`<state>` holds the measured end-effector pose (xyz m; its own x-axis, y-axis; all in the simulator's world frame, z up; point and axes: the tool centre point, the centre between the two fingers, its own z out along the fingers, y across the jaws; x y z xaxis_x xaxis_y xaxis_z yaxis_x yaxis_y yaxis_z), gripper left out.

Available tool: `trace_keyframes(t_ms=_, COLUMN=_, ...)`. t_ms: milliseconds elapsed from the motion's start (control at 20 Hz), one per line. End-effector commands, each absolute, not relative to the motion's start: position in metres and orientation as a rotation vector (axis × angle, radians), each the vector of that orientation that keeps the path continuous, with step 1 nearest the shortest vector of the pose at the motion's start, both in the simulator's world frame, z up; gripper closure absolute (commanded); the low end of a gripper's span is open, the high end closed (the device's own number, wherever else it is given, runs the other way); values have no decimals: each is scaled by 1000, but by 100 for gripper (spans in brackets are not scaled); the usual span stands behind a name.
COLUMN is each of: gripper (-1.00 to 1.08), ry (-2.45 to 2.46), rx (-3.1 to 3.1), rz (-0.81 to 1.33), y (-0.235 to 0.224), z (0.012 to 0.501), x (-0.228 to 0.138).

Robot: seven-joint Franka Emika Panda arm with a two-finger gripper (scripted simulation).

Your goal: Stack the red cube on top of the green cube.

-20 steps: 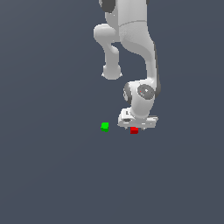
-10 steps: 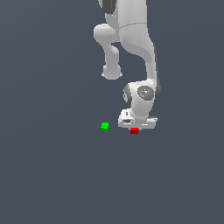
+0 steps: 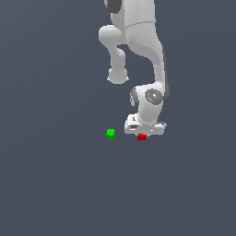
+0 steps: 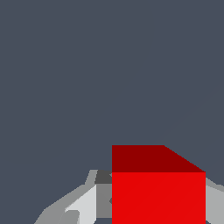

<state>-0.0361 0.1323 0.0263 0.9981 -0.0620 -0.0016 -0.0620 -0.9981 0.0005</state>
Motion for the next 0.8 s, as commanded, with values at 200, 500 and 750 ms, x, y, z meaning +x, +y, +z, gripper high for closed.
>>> trace_keyframes(t_ms=200, gripper=108, ry=-97, rx=3140, rz=0, y=132, z=57, x=-36)
trace_keyframes(t_ms=500, gripper=108, ry=-97, rx=3140, rz=0, y=132, z=98, x=-37)
trace_keyframes(t_ms=750, gripper=108, ry=-97, rx=3140, rz=0, y=132, z=117, x=-36)
